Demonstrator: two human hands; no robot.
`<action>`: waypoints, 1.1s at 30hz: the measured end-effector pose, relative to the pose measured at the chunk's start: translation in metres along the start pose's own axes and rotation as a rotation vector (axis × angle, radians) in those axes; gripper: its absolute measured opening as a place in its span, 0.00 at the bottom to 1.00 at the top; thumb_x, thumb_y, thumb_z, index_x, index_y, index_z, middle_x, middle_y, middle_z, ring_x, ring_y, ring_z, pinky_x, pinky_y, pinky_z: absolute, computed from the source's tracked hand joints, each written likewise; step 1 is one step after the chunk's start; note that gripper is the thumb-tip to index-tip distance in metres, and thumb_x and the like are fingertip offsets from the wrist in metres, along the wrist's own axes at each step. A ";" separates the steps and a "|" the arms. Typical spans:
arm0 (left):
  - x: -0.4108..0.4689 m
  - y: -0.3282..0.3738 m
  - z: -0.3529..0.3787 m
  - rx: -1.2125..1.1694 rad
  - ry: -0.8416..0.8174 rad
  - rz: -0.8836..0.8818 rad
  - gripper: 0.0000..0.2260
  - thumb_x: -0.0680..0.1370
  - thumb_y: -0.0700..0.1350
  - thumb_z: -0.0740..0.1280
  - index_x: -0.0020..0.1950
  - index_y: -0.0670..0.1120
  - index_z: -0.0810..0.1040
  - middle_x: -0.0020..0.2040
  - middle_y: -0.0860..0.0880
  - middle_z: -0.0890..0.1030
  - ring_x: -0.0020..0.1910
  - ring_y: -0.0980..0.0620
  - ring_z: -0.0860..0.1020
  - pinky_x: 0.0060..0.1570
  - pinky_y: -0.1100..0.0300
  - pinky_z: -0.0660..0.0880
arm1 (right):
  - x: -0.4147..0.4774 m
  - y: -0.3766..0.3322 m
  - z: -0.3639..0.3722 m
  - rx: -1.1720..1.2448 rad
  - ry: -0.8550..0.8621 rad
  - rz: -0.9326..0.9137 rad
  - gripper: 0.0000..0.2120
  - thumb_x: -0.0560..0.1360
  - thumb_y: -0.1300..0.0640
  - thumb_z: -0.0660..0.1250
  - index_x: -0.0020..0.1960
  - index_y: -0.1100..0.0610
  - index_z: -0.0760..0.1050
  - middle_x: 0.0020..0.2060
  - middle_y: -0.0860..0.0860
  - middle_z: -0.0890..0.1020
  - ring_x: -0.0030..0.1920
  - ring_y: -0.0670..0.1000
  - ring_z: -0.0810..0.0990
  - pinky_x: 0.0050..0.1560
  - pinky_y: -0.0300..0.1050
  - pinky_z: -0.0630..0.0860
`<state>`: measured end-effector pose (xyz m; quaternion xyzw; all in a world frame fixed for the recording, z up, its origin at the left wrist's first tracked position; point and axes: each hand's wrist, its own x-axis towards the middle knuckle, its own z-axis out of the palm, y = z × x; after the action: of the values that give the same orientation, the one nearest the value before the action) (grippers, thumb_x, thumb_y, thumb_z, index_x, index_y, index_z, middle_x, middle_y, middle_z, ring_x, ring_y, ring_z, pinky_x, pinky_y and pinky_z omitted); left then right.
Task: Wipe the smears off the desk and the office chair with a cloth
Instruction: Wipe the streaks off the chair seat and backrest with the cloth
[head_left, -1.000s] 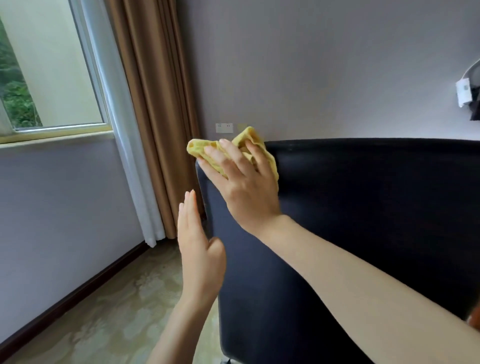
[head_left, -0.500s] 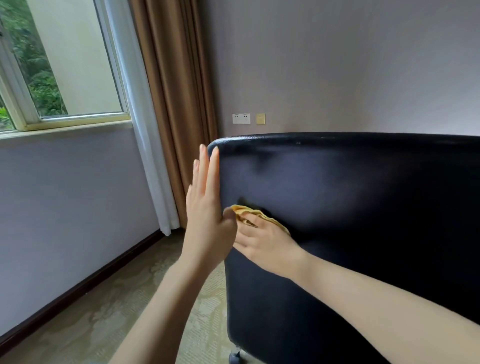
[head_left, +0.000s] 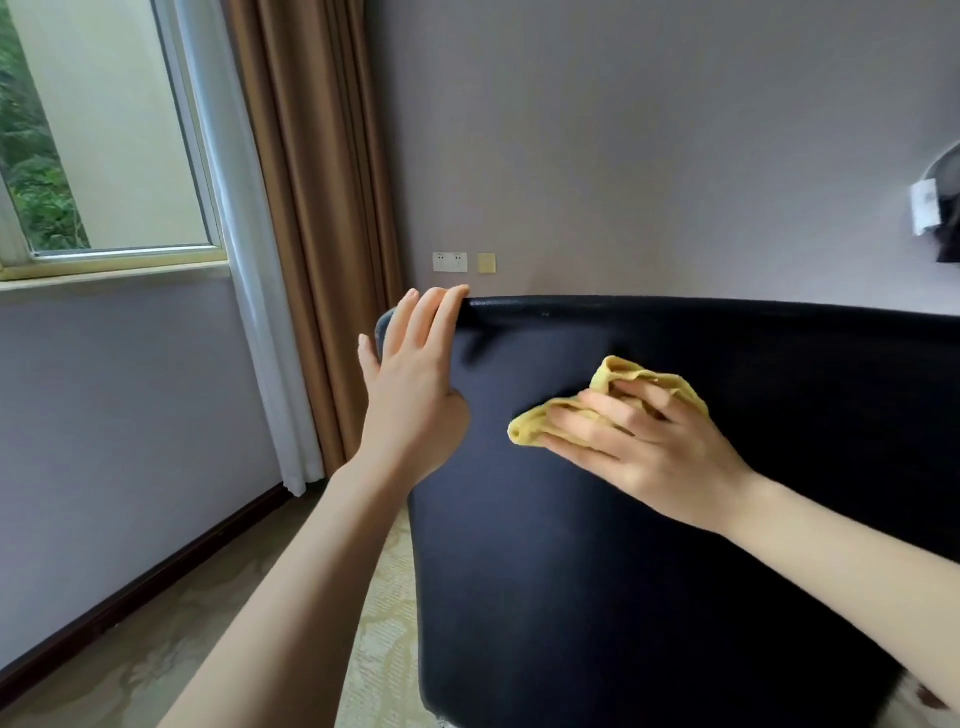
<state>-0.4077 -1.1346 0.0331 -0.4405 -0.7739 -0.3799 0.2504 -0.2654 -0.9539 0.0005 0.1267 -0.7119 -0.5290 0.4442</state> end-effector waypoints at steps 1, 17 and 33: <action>-0.001 0.002 0.000 -0.001 -0.008 0.000 0.42 0.64 0.27 0.57 0.77 0.51 0.56 0.76 0.54 0.56 0.76 0.56 0.46 0.71 0.40 0.43 | 0.006 0.012 -0.002 -0.023 0.033 0.027 0.23 0.73 0.67 0.70 0.63 0.48 0.76 0.52 0.43 0.83 0.51 0.44 0.81 0.54 0.40 0.77; -0.029 -0.044 -0.032 -0.398 0.183 -0.256 0.37 0.66 0.38 0.56 0.76 0.54 0.58 0.67 0.68 0.59 0.67 0.70 0.56 0.75 0.45 0.51 | 0.163 0.015 -0.008 0.394 -0.383 0.559 0.17 0.76 0.62 0.54 0.55 0.50 0.78 0.58 0.49 0.75 0.59 0.56 0.69 0.58 0.54 0.62; -0.051 -0.051 -0.017 -0.243 0.185 -0.265 0.38 0.69 0.24 0.59 0.75 0.50 0.60 0.76 0.49 0.60 0.76 0.52 0.55 0.73 0.40 0.52 | 0.135 -0.112 0.057 0.240 -0.349 -0.013 0.14 0.75 0.52 0.59 0.49 0.46 0.83 0.53 0.44 0.81 0.61 0.46 0.75 0.67 0.47 0.67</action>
<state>-0.4265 -1.1897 -0.0121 -0.3251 -0.7473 -0.5388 0.2134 -0.4190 -1.0511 -0.0313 0.0900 -0.8352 -0.4571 0.2923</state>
